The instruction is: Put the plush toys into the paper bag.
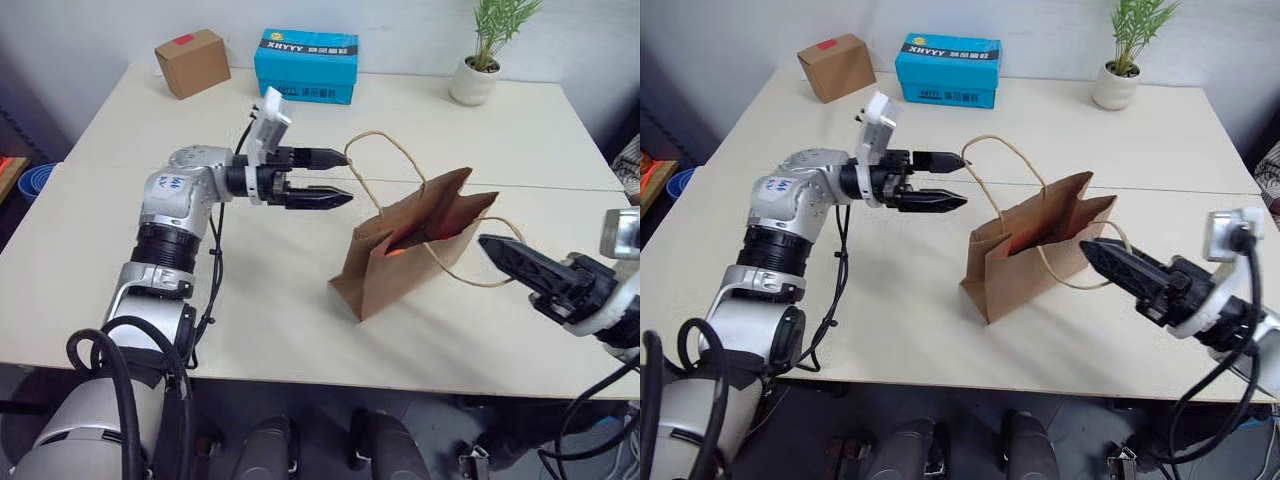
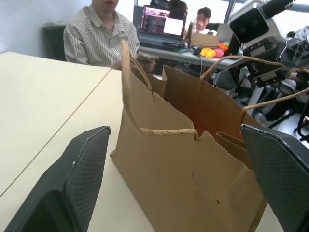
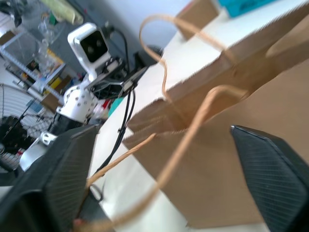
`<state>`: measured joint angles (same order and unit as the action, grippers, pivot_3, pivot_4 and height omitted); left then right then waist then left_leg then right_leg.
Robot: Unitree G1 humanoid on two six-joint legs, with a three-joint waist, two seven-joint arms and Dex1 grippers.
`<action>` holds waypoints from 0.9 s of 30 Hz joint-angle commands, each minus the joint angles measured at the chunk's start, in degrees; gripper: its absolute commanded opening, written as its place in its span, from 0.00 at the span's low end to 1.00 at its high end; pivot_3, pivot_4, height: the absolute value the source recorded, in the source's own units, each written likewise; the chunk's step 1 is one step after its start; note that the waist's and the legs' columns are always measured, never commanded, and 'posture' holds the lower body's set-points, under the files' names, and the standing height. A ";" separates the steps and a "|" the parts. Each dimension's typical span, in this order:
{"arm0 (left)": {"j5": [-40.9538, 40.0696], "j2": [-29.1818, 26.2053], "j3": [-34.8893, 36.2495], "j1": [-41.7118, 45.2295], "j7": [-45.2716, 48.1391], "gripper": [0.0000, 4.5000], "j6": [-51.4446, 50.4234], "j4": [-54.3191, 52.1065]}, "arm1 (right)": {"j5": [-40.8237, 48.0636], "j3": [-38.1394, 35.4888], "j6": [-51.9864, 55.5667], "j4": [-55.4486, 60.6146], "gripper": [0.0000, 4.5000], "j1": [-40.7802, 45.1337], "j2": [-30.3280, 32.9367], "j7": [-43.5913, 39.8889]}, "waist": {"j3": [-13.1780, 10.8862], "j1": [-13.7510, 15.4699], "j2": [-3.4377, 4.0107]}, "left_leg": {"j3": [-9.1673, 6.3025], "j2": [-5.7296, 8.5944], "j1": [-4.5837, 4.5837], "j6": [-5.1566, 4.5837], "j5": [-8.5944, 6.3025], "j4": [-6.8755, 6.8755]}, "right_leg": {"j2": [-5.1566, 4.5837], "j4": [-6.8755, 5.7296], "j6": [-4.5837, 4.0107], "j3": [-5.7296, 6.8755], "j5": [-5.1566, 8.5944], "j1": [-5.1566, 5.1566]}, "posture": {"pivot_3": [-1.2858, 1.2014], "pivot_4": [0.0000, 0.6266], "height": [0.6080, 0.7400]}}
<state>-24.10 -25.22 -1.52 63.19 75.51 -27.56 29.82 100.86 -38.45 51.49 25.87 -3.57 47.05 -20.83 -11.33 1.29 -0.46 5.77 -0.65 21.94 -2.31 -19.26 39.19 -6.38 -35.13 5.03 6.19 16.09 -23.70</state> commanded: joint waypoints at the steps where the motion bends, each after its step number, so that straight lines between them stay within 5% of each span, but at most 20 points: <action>1: -2.64 -6.08 1.94 -8.96 1.23 1.00 -5.25 -11.32 | 2.67 -9.95 -0.08 -0.88 0.99 -7.28 -1.23 -5.08 | 0.03 0.00 0.06 | -0.01 -0.01 -0.03 0.01 0.00 -0.02 | -0.05 0.00 0.00 -0.01 0.00 0.02 | 0.52 0.24 1.00; 8: -5.27 -5.52 2.36 -20.63 -5.36 1.00 -9.10 -26.88 | 3.34 -10.34 -2.04 -1.37 0.99 -12.75 -4.53 -5.64 | 0.02 0.37 0.02 | -0.20 0.08 0.03 -0.17 0.11 0.15 | -0.21 0.16 0.17 -0.07 -0.22 0.20 | 0.52 0.24 1.00; 10: -5.85 -3.44 2.34 -22.86 -8.58 1.00 -9.17 -30.51 | -4.70 -7.82 -2.57 0.43 0.99 -14.63 -4.58 -8.24 | 0.02 0.44 0.02 | -0.30 0.10 0.02 -0.19 0.11 0.15 | -0.30 0.26 0.17 -0.09 -0.28 0.30 | 0.52 0.24 1.00; 12: -5.22 -1.09 1.81 -24.88 -11.70 1.00 -7.76 -33.37 | -21.66 -1.74 -6.85 4.41 0.95 -18.76 -2.84 -14.98 | 0.04 0.25 0.05 | -0.30 0.10 0.03 -0.16 0.08 0.13 | -0.29 0.28 0.17 -0.11 -0.28 0.28 | 0.52 0.24 1.00; 14: -6.45 1.69 1.61 -26.82 -14.88 1.00 -8.79 -36.61 | -40.57 6.45 -18.00 6.78 0.86 -21.78 -2.24 -21.74 | 0.08 0.25 0.13 | -0.26 0.08 0.04 -0.13 0.07 0.08 | -0.24 0.28 0.15 -0.09 -0.27 0.23 | 0.52 0.24 1.00; 17: -7.26 4.26 0.52 -29.12 -18.17 1.00 -9.98 -40.45 | -52.70 13.83 -28.35 7.21 0.65 -22.17 -4.60 -26.89 | 0.08 0.15 0.12 | -0.20 0.08 0.12 -0.07 0.09 0.07 | -0.09 0.27 0.14 -0.07 -0.26 0.10 | 0.52 0.24 1.00; 25: -6.61 9.06 -2.94 -30.62 -23.58 1.00 -8.82 -43.03 | -62.52 18.40 -39.21 5.78 0.02 -19.09 -10.76 -28.91 | 0.08 0.29 0.12 | -0.04 0.10 -0.31 0.01 0.16 0.11 | -0.06 0.12 0.13 -0.20 -0.25 0.37 | 0.52 0.24 1.00; 27: -5.73 9.76 -4.08 -30.88 -24.53 1.00 -7.95 -43.26 | -62.80 18.07 -40.58 6.24 0.01 -19.09 -11.13 -29.58 | 0.08 0.29 0.12 | -0.05 0.10 -0.31 0.01 0.15 0.11 | -0.10 0.10 0.13 -0.21 -0.25 0.38 | 0.52 0.24 1.00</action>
<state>-29.88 -15.89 -4.79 32.63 51.87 -36.89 -10.76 38.23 -19.20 13.08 31.07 -22.59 36.23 -49.52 -11.25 1.58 -0.34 5.73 -0.54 21.62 -2.30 -19.12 39.30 -6.50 -35.03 5.16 5.98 15.84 -23.32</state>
